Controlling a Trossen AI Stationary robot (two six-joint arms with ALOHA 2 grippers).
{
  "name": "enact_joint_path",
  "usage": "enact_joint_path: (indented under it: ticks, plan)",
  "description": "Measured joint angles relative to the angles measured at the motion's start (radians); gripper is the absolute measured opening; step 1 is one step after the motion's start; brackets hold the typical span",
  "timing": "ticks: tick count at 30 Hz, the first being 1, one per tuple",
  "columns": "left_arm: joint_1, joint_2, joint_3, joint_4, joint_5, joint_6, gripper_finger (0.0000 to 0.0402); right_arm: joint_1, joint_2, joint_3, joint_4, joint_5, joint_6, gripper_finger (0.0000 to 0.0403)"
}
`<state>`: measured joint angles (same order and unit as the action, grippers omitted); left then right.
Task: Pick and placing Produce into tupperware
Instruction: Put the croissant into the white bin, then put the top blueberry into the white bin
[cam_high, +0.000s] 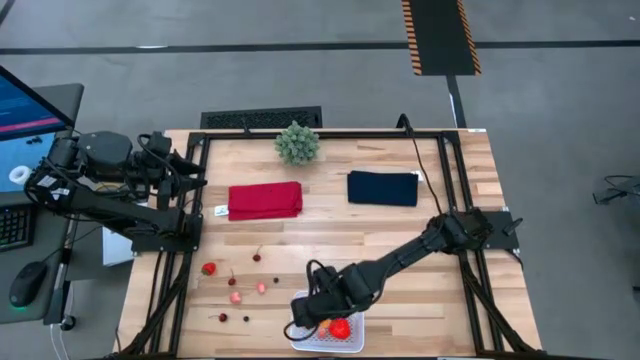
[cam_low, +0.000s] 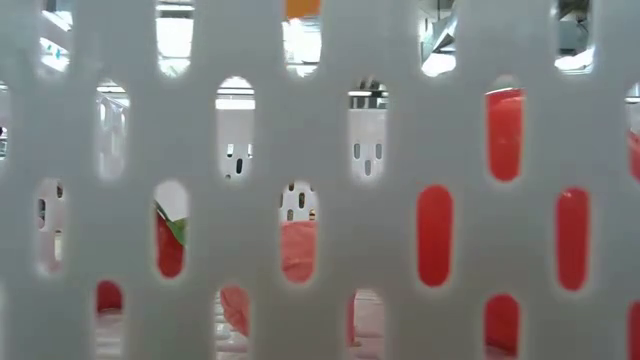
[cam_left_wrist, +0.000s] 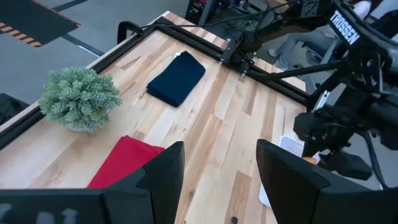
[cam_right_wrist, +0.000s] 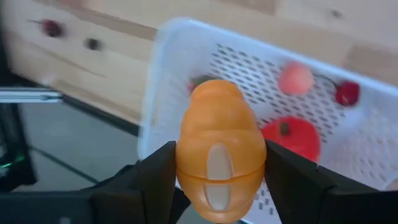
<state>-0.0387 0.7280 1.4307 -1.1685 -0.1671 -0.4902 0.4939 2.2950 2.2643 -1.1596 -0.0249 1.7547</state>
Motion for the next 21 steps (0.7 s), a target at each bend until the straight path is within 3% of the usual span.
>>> enact_joint_path:
  ticks: [7,12,16,21]
  plan:
    - [0.000,0.000,0.000,-0.004,0.014,-0.002,0.0190,0.020,0.000,-0.071,0.066,-0.031,0.079,0.0254]
    - [0.000,0.000,0.000,-0.004,0.053,-0.019,0.0190,0.007,0.002,-0.093,0.102,-0.073,0.076,0.0308]
    - [0.000,0.000,0.000,-0.004,0.063,-0.029,0.0190,-0.003,0.002,-0.093,0.102,-0.043,0.065,0.0362]
    - [0.000,0.000,0.000,-0.003,0.058,0.012,0.0190,-0.026,-0.008,-0.093,0.207,-0.023,-0.091,0.0395]
